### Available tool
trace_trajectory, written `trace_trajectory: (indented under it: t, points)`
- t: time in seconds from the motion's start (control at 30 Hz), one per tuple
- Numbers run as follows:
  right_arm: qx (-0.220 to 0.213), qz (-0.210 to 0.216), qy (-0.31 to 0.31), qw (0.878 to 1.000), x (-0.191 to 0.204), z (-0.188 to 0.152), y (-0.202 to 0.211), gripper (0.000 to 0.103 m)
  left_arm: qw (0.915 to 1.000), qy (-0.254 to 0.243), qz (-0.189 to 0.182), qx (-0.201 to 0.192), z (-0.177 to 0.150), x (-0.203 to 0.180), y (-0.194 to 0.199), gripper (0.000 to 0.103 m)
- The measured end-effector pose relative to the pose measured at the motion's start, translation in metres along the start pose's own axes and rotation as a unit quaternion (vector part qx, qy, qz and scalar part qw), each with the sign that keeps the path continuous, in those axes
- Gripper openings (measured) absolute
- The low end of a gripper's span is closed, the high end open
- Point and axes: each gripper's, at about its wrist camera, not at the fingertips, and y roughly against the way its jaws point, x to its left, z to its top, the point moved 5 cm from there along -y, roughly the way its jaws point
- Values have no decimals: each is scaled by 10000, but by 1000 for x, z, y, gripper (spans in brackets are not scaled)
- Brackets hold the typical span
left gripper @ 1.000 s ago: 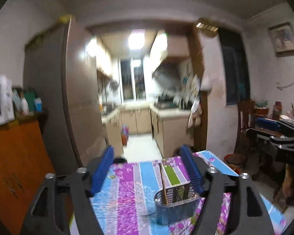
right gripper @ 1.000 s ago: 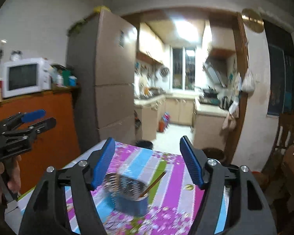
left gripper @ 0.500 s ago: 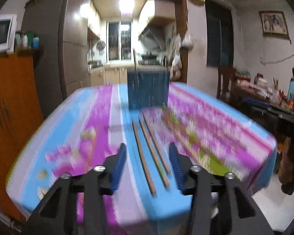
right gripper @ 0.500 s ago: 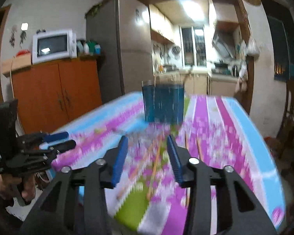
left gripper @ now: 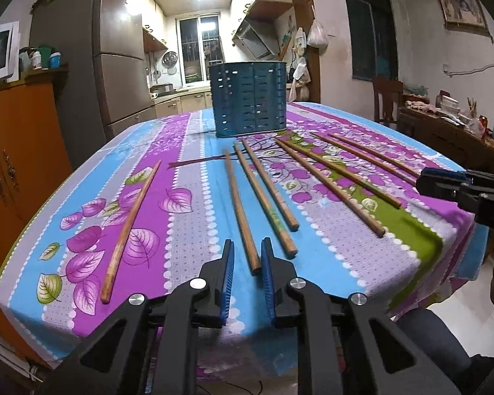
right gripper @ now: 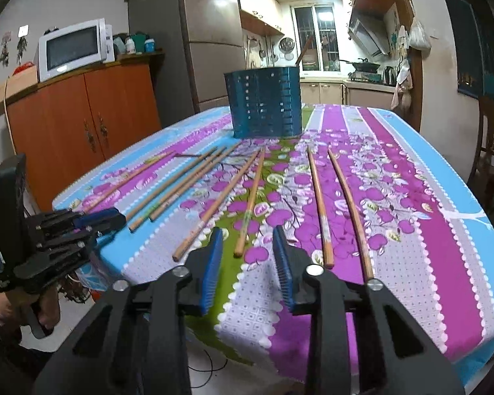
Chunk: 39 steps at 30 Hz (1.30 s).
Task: Organize utensils
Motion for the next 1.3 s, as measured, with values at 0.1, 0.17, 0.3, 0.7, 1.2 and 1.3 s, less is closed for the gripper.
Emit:
trace_trajectory:
  t: [0.1,0.17,0.3,0.7,1.2,1.3]
  points:
    - [113,28,-9,9999,-1,-6,-9,21,10000,47,50,-2,-1,4,-2,18]
    - [139,82,-27,9999,1,-7,-14,21,9999,84,65,-16,-1,6,-2,18]
    - [114,39,56,9999,8,-7,-22,21,9999,51,111,-58,-2,4,-2,18]
    - [-45,-205,161,9996,8,-8,-29,12,9996,11,154,-255,-5,3,-2,18]
    - [-276,-254,110,9992,10,-13,-26,6,9985,59,218,-497,-7,-3,-1,9]
    - [-312,-286,63,9991,8,-12,-25,6,9985,97,219,-483,-6,-2,-1,8]
